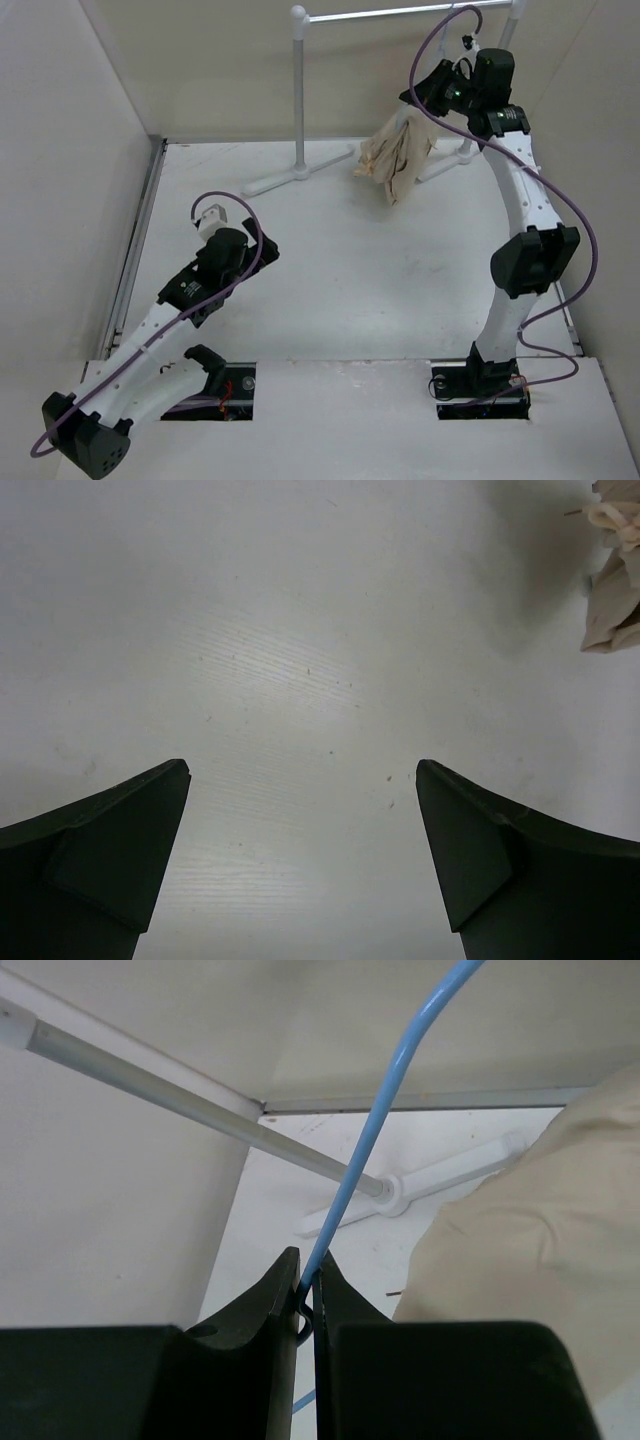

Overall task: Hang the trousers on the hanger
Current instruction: Place the hanger at the clothesline, then reset both arms

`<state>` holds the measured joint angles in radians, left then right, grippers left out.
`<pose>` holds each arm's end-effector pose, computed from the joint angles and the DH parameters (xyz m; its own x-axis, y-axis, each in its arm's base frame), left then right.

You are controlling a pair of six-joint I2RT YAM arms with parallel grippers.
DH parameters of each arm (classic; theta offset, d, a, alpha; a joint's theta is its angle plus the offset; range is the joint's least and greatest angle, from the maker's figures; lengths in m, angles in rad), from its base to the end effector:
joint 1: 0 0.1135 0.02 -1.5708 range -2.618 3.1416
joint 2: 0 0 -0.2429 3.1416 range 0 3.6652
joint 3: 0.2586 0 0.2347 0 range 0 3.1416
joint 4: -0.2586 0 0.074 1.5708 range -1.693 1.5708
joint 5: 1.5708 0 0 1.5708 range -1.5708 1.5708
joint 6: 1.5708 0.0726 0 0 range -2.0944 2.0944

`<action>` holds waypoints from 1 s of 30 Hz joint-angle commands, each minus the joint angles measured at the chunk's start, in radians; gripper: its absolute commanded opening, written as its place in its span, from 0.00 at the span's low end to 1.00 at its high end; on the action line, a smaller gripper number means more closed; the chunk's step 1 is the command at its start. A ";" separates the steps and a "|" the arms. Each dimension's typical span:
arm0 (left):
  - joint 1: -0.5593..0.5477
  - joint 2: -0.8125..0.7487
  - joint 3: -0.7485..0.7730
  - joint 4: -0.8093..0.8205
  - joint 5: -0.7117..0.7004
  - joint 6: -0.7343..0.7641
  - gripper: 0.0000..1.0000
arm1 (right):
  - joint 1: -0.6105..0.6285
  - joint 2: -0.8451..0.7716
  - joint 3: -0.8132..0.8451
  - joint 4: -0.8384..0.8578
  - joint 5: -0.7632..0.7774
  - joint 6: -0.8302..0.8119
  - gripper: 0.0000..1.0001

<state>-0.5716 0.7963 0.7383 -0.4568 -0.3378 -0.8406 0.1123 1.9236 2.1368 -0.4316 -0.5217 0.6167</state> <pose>0.1847 -0.0902 0.2637 -0.4757 -0.5298 -0.7021 -0.1299 0.8318 -0.5396 0.4398 0.0860 0.4184 -0.5114 0.4469 -0.7340 -0.3491 0.6724 0.6527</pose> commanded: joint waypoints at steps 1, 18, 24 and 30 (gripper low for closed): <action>0.022 0.015 -0.020 0.030 0.083 -0.032 1.00 | 0.002 -0.046 -0.018 0.094 -0.011 -0.037 0.04; 0.140 0.133 0.053 -0.014 0.144 -0.026 1.00 | -0.009 -0.234 -0.221 0.129 0.130 -0.037 1.00; 0.128 0.244 0.150 -0.036 0.138 0.000 1.00 | -0.032 -0.471 -0.463 0.152 0.215 -0.043 1.00; 0.065 0.351 0.203 -0.025 0.135 -0.003 1.00 | -0.023 -0.773 -0.903 0.166 0.399 -0.005 1.00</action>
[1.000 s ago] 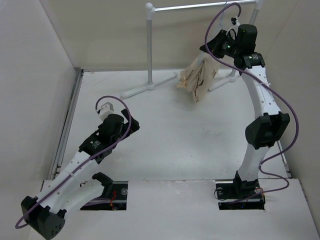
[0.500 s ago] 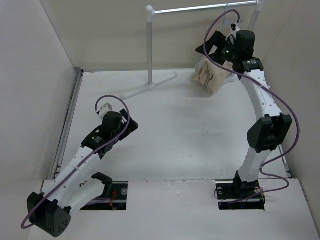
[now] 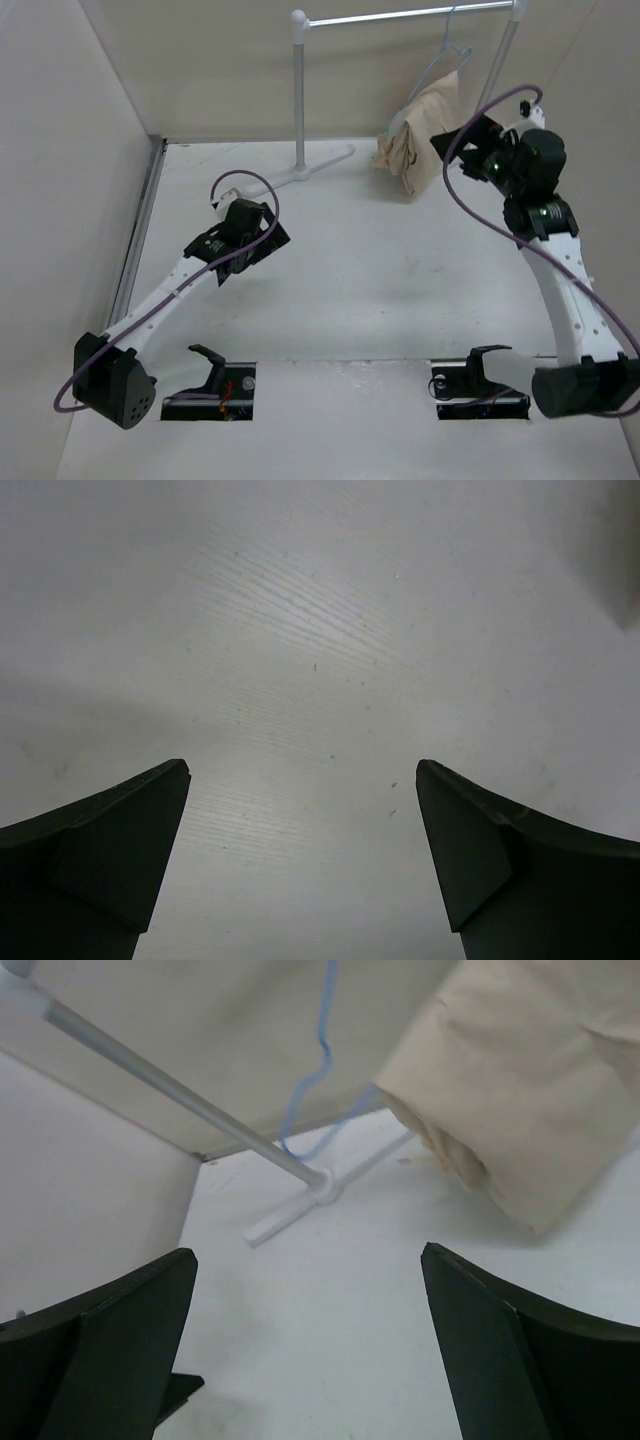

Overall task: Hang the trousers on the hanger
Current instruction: Reset both arms

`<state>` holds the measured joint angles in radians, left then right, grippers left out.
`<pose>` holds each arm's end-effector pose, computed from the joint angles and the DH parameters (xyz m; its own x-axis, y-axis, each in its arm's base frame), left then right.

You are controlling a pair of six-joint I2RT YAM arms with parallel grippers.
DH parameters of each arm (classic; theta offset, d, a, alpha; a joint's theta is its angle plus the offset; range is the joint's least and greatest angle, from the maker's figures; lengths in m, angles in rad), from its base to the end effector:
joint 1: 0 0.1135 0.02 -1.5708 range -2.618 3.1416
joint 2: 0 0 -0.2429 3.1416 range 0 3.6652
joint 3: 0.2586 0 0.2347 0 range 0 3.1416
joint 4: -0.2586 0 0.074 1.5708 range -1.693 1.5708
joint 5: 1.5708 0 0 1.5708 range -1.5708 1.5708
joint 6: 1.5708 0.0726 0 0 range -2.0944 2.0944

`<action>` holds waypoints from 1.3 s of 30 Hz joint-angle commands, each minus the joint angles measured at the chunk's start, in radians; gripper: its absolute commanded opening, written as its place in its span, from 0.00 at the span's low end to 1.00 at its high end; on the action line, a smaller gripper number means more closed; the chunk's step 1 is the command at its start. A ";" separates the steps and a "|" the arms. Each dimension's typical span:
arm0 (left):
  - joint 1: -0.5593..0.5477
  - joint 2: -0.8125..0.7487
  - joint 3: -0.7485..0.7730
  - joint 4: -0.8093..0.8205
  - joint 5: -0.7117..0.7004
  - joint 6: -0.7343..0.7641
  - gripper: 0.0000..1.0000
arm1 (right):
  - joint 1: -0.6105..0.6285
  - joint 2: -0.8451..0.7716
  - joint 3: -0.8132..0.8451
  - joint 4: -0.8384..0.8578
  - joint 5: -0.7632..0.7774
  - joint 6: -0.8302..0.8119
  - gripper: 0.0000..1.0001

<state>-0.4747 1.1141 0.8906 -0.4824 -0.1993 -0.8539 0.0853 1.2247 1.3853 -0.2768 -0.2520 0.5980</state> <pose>0.2360 -0.1051 0.2456 -0.6158 -0.5143 -0.5969 -0.2286 0.8416 -0.4893 0.2927 0.0432 0.4208 -0.2808 0.5232 -0.8046 -0.2071 0.7856 0.5831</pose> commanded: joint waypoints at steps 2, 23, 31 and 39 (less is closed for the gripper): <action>-0.063 0.071 0.065 0.007 -0.008 0.010 1.00 | 0.021 -0.160 -0.297 0.004 0.172 0.046 1.00; -0.218 0.254 0.091 0.100 0.000 0.027 1.00 | -0.048 -0.438 -0.764 -0.277 0.275 0.148 1.00; -0.232 0.266 0.094 0.123 0.003 0.058 1.00 | -0.019 -0.396 -0.724 -0.268 0.287 0.146 1.00; -0.229 0.291 0.111 0.123 0.014 0.095 1.00 | -0.017 -0.372 -0.706 -0.266 0.287 0.129 1.00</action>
<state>-0.7010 1.3987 0.9588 -0.3721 -0.1902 -0.7895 0.0605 0.8516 0.6289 -0.5686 0.0193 0.7372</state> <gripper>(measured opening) 0.997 0.999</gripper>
